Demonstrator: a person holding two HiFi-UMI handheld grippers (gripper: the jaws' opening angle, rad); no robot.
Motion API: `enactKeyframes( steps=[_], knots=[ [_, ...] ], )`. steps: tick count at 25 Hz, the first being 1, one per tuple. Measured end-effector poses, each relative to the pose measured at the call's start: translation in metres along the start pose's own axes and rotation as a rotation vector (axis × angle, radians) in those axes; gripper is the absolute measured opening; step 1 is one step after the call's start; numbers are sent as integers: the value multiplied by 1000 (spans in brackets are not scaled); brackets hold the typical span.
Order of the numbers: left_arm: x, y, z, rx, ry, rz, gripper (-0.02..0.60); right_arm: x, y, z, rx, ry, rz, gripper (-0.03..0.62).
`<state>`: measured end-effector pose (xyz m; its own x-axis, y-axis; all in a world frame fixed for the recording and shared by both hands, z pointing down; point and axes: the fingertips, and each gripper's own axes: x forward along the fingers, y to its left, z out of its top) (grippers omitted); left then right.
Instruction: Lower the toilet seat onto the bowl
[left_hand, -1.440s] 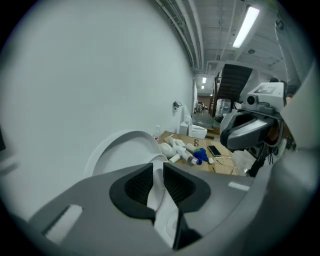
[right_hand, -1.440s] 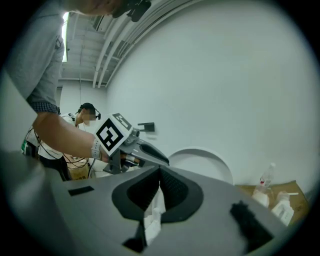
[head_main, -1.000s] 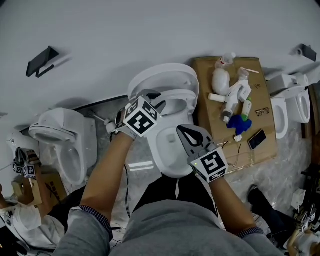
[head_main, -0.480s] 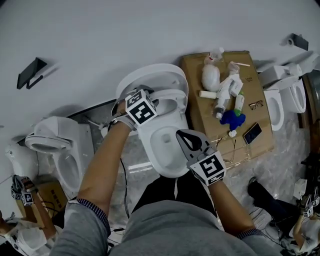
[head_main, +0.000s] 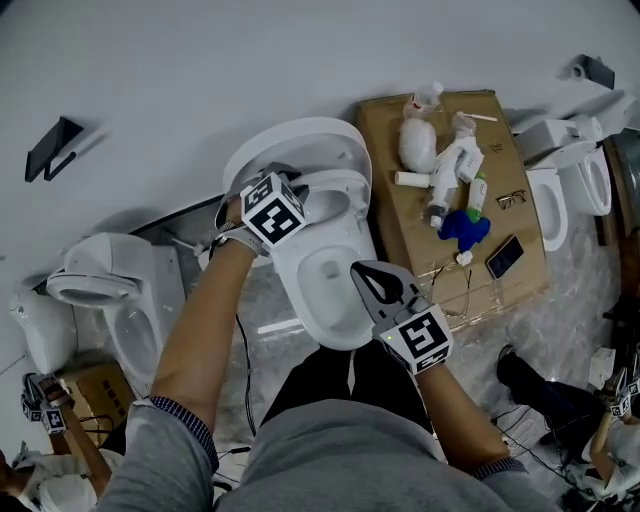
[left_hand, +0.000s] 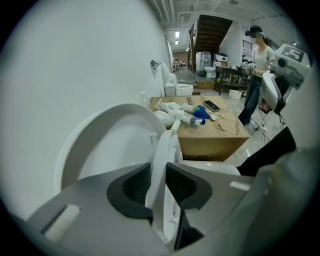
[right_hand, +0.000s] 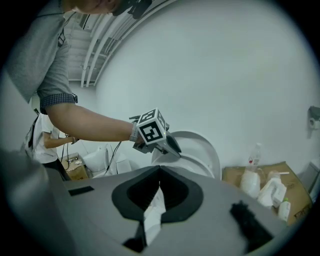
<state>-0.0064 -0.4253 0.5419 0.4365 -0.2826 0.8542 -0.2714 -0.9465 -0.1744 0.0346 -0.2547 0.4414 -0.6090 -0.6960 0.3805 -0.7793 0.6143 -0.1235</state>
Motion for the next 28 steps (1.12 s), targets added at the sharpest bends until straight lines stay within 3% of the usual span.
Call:
enactKeyframes(
  steps=[28],
  knots=[
    [-13, -55, -5, 94, 58, 6, 95, -42, 24, -11, 16, -3, -63, 15]
  ],
)
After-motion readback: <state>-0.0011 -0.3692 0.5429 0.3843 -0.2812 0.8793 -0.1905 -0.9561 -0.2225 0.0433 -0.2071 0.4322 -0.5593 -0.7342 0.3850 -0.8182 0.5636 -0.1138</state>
